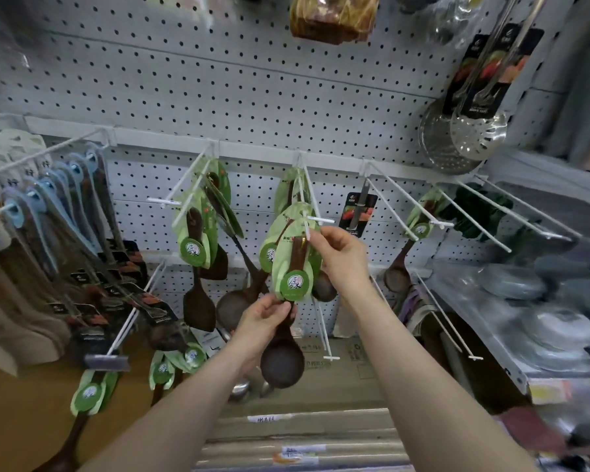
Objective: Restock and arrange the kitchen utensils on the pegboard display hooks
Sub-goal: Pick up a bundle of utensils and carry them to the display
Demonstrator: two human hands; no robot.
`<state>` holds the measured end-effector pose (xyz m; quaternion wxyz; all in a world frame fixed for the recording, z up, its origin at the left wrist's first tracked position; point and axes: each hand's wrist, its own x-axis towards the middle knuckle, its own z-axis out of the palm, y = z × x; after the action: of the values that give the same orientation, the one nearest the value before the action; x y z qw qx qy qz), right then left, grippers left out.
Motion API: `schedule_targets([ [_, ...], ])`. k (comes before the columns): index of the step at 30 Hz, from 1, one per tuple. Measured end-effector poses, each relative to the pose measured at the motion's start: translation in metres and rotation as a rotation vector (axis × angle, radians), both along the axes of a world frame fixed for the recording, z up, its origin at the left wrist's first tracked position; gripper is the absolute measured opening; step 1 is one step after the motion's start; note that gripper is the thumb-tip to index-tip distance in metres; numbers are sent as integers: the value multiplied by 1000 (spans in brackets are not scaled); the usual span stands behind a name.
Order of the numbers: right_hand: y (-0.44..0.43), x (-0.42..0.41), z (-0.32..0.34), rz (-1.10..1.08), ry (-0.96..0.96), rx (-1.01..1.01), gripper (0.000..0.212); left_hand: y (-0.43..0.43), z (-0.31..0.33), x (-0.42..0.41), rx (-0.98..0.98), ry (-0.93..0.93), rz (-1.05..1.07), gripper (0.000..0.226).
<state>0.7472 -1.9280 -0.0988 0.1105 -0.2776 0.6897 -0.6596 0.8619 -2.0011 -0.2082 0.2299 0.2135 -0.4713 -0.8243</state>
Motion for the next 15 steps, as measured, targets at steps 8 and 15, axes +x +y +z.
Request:
schedule_targets([
  [8,-6,9,-32,-182,71,34,30,-6,-5,5,-134,-114,-24,26],
  [15,-14,67,-78,-536,-41,158,8,-27,-7,87,-216,-197,-134,33],
])
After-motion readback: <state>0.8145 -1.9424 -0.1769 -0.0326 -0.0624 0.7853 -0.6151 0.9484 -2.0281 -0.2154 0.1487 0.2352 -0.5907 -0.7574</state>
